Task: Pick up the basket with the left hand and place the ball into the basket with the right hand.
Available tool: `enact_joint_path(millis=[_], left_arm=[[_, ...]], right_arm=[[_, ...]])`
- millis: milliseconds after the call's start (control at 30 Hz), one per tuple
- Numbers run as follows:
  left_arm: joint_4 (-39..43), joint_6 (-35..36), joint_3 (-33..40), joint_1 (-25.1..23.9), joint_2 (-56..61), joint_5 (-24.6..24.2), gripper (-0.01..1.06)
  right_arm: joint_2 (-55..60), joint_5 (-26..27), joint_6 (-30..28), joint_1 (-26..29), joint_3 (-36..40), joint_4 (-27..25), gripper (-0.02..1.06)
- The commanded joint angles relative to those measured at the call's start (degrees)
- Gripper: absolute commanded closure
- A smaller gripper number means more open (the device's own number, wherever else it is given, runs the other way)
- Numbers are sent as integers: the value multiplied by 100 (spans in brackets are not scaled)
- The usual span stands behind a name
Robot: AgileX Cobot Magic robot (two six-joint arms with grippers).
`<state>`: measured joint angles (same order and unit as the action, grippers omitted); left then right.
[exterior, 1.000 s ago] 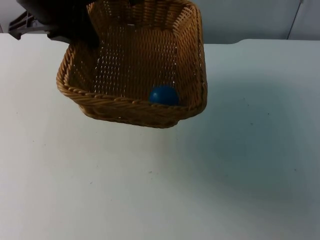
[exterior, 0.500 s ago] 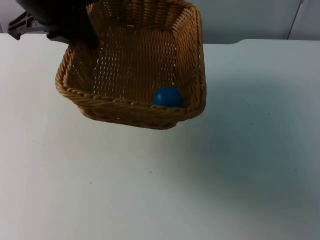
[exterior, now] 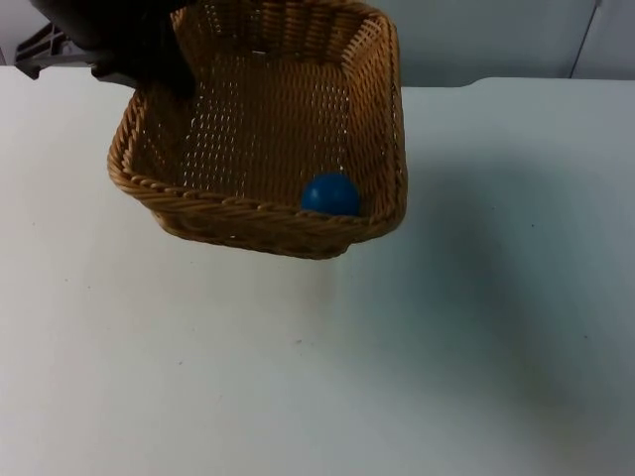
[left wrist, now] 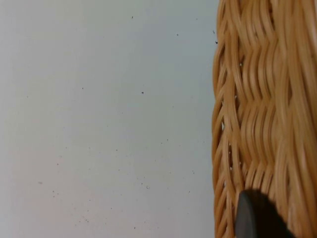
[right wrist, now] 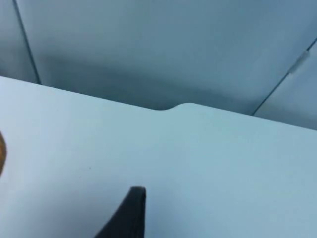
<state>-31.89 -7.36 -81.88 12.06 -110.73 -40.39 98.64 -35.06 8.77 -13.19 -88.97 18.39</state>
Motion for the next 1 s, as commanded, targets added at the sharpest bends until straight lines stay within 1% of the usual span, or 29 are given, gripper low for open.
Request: enact_joint_path(millis=[0,67,100,167,233,267,300,333,400,500,667,867,967], left_arm=[[-134,19,-2,5,69,19,105],[-134,19,-2,5,69,19,105],[-134,19,-2,5,69,19,105],[-122,19,-2,5,69,19,105],[-114,19,-2,5,69,19,105],[-114,19,-2,5,69,19,105],[-114,19,-2,5,69,19,105],[-114,19,-2,5,69,19,105],[-114,19,-2,5,69,19,105],[-114,19,-2,5,69,19,105],[-92,19,-2,5,65,19,105],[-87,19,-2,5,65,8,105],[-78,19,-2,5,65,8,105]], right_arm=[[-73,303,-265,179,-34,-100,0],[-86,662,-559,327,60,-426,0],[-86,662,-559,327,60,-426,0],[-112,959,-1028,467,202,-1119,0],[-123,1140,-1471,587,369,-1655,0],[-123,1140,-1471,587,369,-1655,0],[-123,1218,-1644,628,461,-1967,0],[-123,1326,-1758,693,581,-2105,0],[-123,1472,-1799,772,811,-2118,0],[-123,1577,-1827,809,936,-2108,0],[-123,1709,-1827,809,966,-2131,0],[-250,1431,-1816,809,978,-2143,0],[-652,1495,-1816,809,1239,-2131,2]])
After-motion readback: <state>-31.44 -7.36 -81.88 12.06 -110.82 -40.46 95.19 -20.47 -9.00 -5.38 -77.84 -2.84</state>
